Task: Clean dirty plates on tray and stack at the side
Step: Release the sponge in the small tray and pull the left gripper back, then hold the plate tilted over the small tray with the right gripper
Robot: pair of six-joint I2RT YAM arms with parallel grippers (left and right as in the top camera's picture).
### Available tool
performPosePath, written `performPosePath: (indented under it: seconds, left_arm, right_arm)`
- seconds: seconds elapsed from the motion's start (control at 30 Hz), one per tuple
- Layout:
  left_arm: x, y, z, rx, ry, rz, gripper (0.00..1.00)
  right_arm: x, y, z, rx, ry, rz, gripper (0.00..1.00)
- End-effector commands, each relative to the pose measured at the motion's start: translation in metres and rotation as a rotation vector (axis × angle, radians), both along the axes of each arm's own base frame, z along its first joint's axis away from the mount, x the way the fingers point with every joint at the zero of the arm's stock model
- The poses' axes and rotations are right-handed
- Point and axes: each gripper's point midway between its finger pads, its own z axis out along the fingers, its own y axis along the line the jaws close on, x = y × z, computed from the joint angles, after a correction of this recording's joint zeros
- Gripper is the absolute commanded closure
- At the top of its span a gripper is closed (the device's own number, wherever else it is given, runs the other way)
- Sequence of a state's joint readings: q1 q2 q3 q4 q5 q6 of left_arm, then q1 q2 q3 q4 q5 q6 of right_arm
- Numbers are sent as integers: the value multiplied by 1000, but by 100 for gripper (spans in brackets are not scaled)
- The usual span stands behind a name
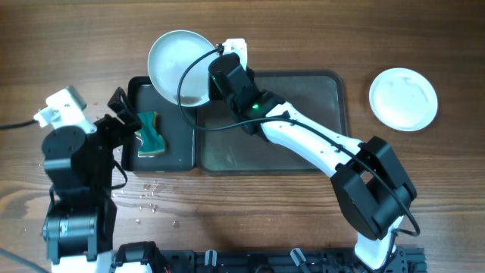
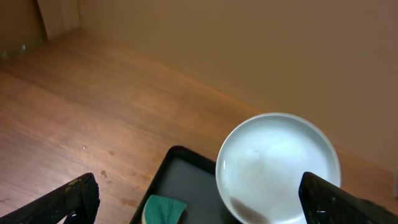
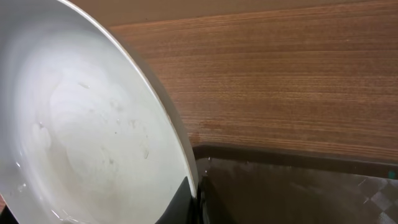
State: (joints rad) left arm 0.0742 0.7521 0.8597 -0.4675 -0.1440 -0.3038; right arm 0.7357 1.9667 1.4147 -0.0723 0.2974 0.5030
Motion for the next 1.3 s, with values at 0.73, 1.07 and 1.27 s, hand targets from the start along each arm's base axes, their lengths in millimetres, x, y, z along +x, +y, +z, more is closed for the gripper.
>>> performPosePath:
  seconds: [0.73,1.07,1.27]
  left_arm:
    - [-38,2,-57,-2,291,21,0]
    - [-48,1,-70,-6,359,21,0]
    - [-48,1,-70,-6,359,21,0]
  right_arm:
    - [9,49,54,-345,-457,216,96]
    - [3,64,104,-562,-721,238,96]
    - [3,64,137,-599,-858,209,96]
